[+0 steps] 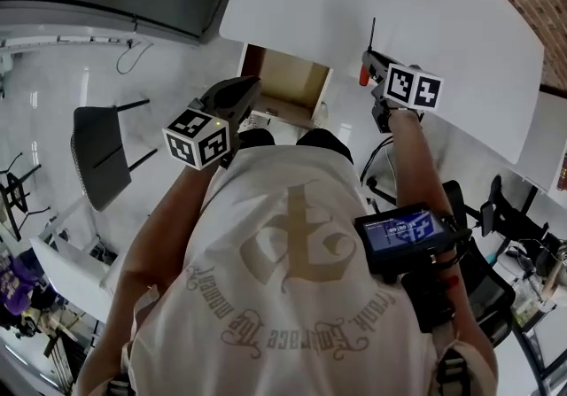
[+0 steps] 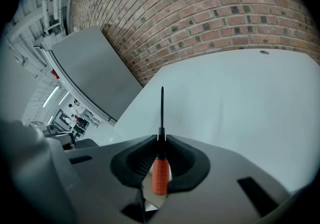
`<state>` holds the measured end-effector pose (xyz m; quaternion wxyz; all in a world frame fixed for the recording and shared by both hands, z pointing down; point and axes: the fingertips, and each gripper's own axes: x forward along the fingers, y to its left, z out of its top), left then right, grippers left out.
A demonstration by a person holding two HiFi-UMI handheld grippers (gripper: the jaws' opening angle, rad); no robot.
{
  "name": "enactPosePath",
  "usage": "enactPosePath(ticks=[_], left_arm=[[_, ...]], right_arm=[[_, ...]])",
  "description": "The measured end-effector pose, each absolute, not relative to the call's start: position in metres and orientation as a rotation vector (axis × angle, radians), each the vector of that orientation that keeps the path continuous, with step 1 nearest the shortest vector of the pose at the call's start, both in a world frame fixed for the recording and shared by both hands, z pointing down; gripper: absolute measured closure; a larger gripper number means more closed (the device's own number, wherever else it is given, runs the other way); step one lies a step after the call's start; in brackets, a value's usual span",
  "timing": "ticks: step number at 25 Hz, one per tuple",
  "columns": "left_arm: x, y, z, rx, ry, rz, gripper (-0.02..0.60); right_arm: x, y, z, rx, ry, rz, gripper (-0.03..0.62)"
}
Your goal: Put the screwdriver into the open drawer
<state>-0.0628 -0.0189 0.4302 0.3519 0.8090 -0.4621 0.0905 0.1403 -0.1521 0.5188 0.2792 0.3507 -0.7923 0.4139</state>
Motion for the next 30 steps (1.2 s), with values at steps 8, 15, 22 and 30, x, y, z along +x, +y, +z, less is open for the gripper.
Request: enactPosePath(ticks=[8,15,22,30], left_arm=[[-0.099,-0.006,0.437,2.131,-1.107,0.246,0.561],[-0.136,0.007,0.436,2.194,-1.002,0.279,0.561],[-0.169,0.028,0.433,2.242,-0.923,0.303,0.561],[-0.155,0.028,0.453,2.234,-0.883,0.303,0.561]], right_arm=[[0.103,-0.114,0.519,1.016,-2.119,1.178,0.528],[0.064,-0.073,0.517,1.091,-2.105,1.233,0.528],[0.032,-0.035,0.508,1.170,-2.094,1.257,0.528],[0.045,-0.012,0.529,1.164,-2.061,1.321,0.528]])
